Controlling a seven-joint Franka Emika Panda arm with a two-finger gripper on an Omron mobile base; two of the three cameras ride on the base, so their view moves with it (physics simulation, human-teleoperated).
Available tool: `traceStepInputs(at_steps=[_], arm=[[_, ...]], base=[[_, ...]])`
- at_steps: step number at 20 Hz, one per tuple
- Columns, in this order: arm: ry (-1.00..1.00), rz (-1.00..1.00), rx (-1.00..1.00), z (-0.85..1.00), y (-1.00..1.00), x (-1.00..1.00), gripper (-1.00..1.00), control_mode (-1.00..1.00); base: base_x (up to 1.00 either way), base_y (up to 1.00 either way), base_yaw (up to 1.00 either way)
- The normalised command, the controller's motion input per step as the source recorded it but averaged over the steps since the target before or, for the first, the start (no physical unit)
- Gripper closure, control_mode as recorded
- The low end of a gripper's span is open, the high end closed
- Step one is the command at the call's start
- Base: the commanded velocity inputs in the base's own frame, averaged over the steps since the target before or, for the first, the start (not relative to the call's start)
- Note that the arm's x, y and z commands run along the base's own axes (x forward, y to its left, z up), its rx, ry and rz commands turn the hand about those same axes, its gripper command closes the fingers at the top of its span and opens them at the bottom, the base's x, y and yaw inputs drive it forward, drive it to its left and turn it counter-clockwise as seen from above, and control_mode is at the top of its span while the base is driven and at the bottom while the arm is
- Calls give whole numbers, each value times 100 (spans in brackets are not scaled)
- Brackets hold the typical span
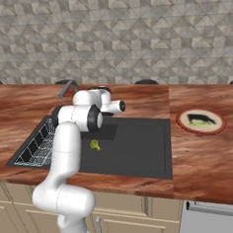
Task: Turn on the sink faucet. Then move the broccoli from the counter to the sink. Turn off the sink. Move the vegetable from the sink to the pot next to the stove. Finally move the pot to the rear center burner.
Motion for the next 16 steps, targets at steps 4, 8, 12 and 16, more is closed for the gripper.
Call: traceStepInputs(at_steps=[4, 8, 12, 16], arm=[[-1, 0, 0, 0, -43, 0, -100, -100], [0, -1, 0, 4, -33, -4, -100, -100], [1, -7, 0, 35, -8, -42, -100, -100], [7, -8, 0, 55, 0, -55, -100, -100]], base=[[0, 0, 0], [0, 0, 0], [0, 0, 0], [0, 0, 0]])
